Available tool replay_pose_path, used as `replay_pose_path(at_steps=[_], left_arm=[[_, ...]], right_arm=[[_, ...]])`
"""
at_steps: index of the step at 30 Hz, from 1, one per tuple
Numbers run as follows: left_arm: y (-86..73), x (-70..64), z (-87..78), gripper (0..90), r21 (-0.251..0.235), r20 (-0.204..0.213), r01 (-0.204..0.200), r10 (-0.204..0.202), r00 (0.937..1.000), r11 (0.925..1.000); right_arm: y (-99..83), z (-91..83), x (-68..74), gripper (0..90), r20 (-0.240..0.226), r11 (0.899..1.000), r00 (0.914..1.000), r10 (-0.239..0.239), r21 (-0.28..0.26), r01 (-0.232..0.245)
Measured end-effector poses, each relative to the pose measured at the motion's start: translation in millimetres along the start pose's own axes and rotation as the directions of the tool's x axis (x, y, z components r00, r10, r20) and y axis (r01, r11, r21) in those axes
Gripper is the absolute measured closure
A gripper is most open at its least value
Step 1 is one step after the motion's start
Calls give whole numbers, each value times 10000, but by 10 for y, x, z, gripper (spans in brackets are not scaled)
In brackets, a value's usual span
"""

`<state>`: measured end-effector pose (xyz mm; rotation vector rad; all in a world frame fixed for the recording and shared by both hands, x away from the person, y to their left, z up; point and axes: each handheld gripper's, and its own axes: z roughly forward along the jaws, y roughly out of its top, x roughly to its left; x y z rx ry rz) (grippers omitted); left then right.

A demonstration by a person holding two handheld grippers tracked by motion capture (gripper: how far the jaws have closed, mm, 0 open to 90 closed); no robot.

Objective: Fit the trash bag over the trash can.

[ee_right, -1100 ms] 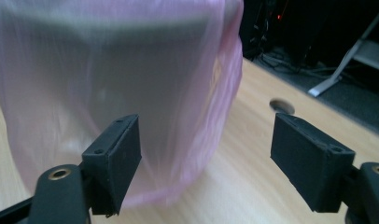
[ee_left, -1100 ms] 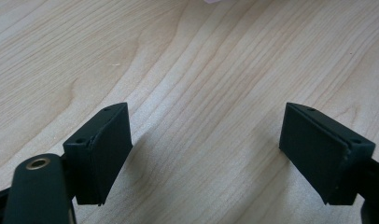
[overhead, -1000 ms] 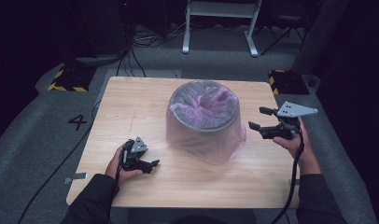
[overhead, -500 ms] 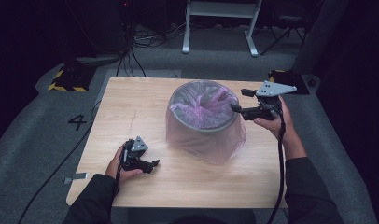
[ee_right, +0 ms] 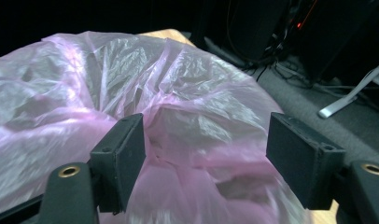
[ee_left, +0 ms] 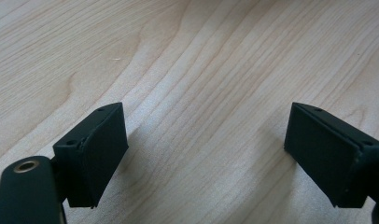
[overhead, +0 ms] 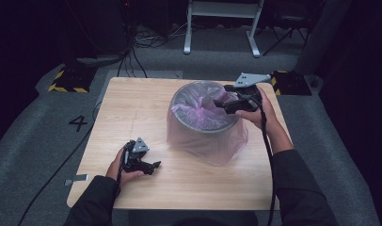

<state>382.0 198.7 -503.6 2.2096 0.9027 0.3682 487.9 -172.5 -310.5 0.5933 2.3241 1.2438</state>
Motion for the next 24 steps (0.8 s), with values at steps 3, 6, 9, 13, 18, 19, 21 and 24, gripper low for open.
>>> replay_pose_path(at_steps=[3, 6, 9, 13, 18, 19, 21, 24], left_arm=[[0, 0, 0, 130, 2, 0, -1, 1, 10000, 10000], [0, -1, 0, 130, 3, 2, 3, -3, 10000, 10000], [0, -1, 0, 130, 1, 2, 4, -4, 10000, 10000], [-1, -2, 0, 130, 2, 6, 12, -12, 10000, 10000], [0, -1, 0, 130, 3, 2, 7, -7, 10000, 10000], [0, -1, 0, 130, -2, 3, 9, -9, 10000, 10000], [0, -1, 0, 130, 4, 5, 9, -9, 10000, 10000], [0, -1, 0, 130, 2, 3, 7, -7, 10000, 10000]], right_arm=[[49, 134, 25, 275, -101, 9990, 9999, -84, 428, 88], [83, 244, 64, 272, -251, 9963, 9995, -170, 837, 191], [96, 300, 75, 272, -286, 9882, 9988, -393, 1472, 431], [83, 341, 75, 271, -707, 9714, 9957, -605, 2251, 750], [64, 420, 106, 266, -976, 9408, 9903, -988, 3150, 1249], [60, 438, 111, 266, -1025, 9334, 9892, -1046, 3333, 1332], [53, 474, 119, 267, -1076, 9172, 9873, -1165, 3697, 1485], [67, 495, 125, 261, -1185, 9020, 9858, -1190, 4020, 1572]])
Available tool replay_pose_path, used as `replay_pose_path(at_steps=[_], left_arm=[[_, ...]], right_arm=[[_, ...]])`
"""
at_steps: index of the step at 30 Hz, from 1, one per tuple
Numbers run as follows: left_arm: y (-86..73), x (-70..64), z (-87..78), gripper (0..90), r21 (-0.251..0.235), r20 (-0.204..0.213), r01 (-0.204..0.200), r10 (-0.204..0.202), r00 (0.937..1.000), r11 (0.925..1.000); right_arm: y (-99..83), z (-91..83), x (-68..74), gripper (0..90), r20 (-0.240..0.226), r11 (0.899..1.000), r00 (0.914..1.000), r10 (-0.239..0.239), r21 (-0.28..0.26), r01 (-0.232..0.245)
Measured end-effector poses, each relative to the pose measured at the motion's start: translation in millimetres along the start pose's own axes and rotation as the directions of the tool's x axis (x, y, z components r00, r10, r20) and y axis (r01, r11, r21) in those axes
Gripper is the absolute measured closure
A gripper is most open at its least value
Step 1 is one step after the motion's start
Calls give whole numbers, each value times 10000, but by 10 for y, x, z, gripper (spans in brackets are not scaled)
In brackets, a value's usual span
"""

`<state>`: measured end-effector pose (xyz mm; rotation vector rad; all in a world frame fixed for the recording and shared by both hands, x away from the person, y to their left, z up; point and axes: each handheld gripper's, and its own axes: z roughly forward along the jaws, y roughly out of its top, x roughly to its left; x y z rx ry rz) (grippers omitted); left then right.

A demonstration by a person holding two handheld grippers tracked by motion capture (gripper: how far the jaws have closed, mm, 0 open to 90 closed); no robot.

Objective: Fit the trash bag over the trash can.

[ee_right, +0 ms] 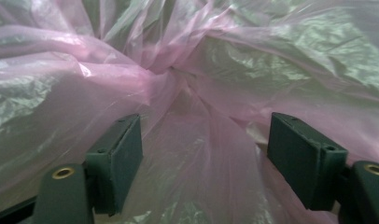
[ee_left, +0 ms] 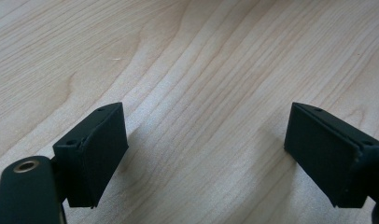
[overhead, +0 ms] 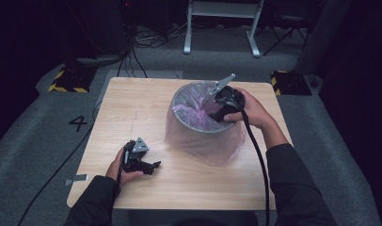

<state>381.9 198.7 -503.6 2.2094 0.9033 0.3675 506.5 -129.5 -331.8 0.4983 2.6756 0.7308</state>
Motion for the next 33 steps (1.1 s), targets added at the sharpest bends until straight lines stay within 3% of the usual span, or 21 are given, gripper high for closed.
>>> replay_pose_path(at_steps=[6, 12, 16, 19, 25, 29, 33], left_arm=[[0, 0, 0, 130, 0, -4, -4, 4, 10000, 10000], [-1, -1, 1, 131, -6, -3, 9, -9, 10000, 10000], [0, 0, 0, 131, -4, -9, -6, 6, 10000, 10000], [0, 0, 0, 130, -3, -8, -1, 1, 10000, 10000], [0, 0, 0, 130, -3, -6, -1, 1, 10000, 10000], [0, 1, 1, 130, -6, -9, -5, 5, 10000, 10000], [0, 0, 1, 130, -5, -3, 10, -10, 10000, 10000]], right_arm=[[60, 69, 3, 254, -185, 9938, 9997, -180, 1090, 199], [65, 84, -12, 252, -195, 9912, 9998, -45, 1323, 70], [47, 57, -3, 254, -108, 9965, 9999, 132, 825, -123], [18, 31, 21, 253, 409, 9995, 9992, -12, 316, -1], [-21, -17, 15, 246, 656, 9988, 9974, 291, -408, -265], [-71, -78, 8, 232, 644, 9932, 9958, 644, -1010, -577], [-144, -161, -21, 232, 621, 9757, 9886, 1374, -1806, -1242]])
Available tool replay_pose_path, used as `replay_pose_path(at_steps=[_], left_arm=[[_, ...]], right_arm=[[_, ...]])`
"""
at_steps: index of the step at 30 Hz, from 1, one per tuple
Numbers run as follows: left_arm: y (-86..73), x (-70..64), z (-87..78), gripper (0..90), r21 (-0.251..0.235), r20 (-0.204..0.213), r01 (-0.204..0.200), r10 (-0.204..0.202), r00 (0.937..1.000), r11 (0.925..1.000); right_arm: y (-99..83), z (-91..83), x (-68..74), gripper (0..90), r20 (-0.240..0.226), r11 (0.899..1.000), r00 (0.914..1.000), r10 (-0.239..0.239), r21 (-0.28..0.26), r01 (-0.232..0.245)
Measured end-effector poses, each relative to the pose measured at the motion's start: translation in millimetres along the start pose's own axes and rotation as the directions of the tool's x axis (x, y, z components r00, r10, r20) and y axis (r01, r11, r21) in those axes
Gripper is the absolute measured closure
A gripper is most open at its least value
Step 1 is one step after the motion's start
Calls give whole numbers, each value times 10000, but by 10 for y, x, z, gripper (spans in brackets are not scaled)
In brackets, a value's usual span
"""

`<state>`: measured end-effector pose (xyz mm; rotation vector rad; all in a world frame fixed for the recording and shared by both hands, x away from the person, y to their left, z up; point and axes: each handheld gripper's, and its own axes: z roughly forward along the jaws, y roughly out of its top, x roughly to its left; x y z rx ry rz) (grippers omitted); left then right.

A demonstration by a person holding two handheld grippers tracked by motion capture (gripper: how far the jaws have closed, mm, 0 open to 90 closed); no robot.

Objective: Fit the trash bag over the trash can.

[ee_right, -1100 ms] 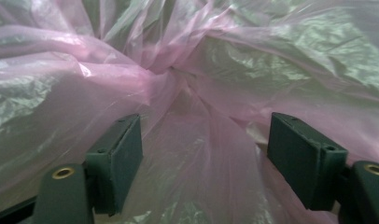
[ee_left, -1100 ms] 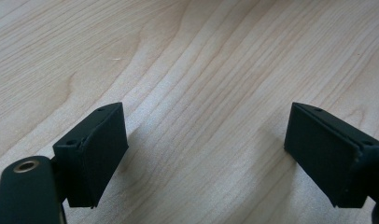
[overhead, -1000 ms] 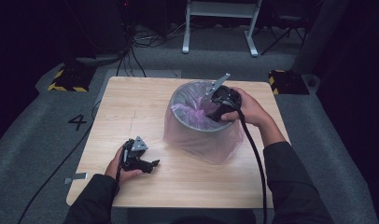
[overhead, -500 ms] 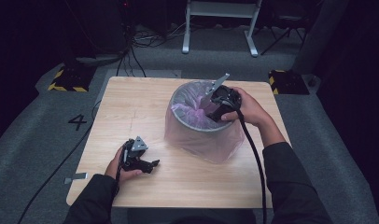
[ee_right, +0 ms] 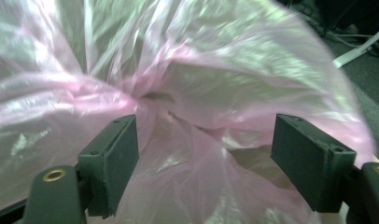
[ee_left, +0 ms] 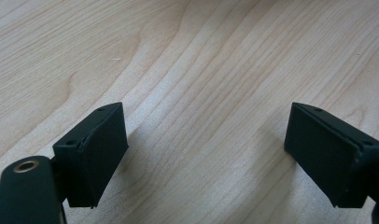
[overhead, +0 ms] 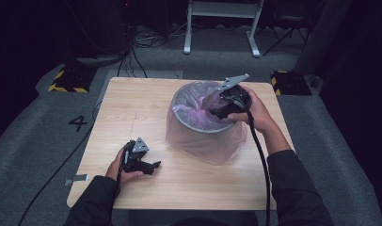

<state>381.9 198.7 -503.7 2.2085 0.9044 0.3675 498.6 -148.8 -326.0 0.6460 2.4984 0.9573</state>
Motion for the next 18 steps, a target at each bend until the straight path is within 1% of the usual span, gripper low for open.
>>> replay_pose_path(at_steps=[1, 2, 4, 6, 8, 12, 14, 16, 18], left_arm=[[0, 0, 0, 130, -1, -2, -5, 5, 10000, 10000], [0, 1, 0, 130, -1, -4, -13, 13, 10000, 10000], [0, 1, 0, 130, 0, -4, -15, 15, 10000, 10000], [0, 1, 0, 130, 0, -3, -13, 13, 10000, 10000], [0, 1, 0, 130, 0, -5, -13, 13, 10000, 10000], [0, 1, 0, 130, 1, -3, -12, 12, 10000, 10000], [0, 0, 0, 130, 5, 0, -9, 9, 10000, 10000], [0, 0, 0, 131, -2, -2, -6, 6, 10000, 10000], [0, 1, 0, 130, 3, -1, -9, 9, 10000, 10000]], right_arm=[[-21, -36, -19, 231, 21, 9993, 9998, 174, -331, -174], [-33, -59, -27, 230, 73, 9982, 9996, 274, -526, -269], [-56, -110, -39, 229, 108, 9945, 9984, 555, -893, -543], [-87, -156, -45, 232, 70, 9909, 9976, 693, -1163, -680], [-128, -196, -41, 250, 192, 9877, 9973, 712, -1407, -678], [-220, -280, -31, 254, 164, 9833, 9975, 694, -1697, -656], [-261, -331, -29, 253, 262, 9801, 9970, 722, -1872, -661], [-304, -399, -31, 249, 259, 9758, 9968, 759, -2077, -689], [-352, -467, -31, 234, 340, 9746, 9962, 799, -2126, -709]])
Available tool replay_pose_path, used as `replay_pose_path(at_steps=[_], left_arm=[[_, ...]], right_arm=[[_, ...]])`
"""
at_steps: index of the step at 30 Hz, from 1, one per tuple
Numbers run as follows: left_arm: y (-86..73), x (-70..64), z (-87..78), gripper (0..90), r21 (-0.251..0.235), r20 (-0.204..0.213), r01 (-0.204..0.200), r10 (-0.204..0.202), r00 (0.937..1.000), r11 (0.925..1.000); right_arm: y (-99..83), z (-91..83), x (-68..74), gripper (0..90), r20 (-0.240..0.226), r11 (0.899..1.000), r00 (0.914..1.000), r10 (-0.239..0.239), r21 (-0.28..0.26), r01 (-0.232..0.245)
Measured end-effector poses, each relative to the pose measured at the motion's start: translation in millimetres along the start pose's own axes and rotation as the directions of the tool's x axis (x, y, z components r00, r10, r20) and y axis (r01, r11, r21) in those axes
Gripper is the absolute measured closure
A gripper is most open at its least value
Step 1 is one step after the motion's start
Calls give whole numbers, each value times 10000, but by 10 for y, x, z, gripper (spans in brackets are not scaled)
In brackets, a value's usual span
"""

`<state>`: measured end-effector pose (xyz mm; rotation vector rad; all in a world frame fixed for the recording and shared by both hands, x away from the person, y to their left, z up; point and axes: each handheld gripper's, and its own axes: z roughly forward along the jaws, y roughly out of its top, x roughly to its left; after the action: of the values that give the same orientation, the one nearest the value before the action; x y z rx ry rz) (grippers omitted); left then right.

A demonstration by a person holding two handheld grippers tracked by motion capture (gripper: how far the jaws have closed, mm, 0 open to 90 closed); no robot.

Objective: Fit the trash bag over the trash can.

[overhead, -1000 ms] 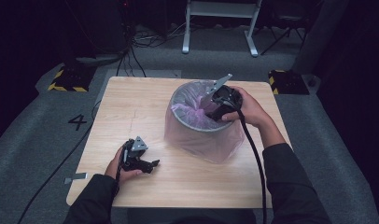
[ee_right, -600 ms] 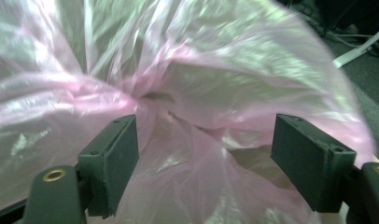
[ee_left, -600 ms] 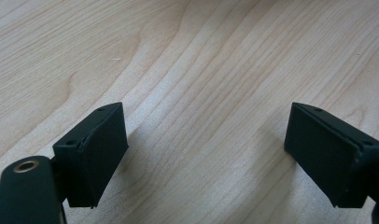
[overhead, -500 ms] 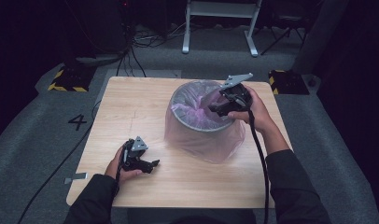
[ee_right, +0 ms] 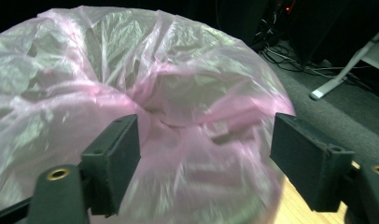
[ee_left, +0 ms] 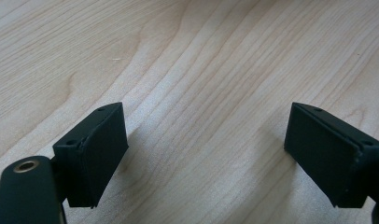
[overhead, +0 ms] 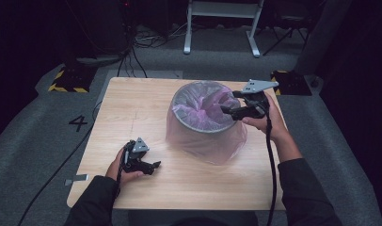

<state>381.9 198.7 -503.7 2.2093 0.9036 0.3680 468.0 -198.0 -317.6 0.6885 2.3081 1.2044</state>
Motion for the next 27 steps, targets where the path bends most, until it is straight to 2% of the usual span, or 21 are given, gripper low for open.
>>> replay_pose_path(at_steps=[4, 14, 16, 21, 27], left_arm=[[0, 0, 0, 130, -4, -2, -3, 3, 10000, 10000], [0, 0, 0, 130, -2, -1, -1, 1, 10000, 10000], [0, 0, 0, 130, 1, 1, 4, -4, 10000, 10000], [0, 0, 0, 130, 0, -2, -3, 3, 10000, 10000], [0, -1, 0, 130, 1, 2, 9, -9, 10000, 10000]], right_arm=[[-100, -122, -17, 218, 147, 9999, 9999, -48, -95, 49], [-355, -366, -92, 213, 211, 9961, 9987, 475, -758, -457], [-384, -405, -80, 211, 373, 9972, 9989, 294, -698, -267], [-465, -472, -61, 210, 356, 9976, 9991, 238, -663, -214], [-611, -475, -18, 207, 310, 9995, 9993, 190, -275, -182]])
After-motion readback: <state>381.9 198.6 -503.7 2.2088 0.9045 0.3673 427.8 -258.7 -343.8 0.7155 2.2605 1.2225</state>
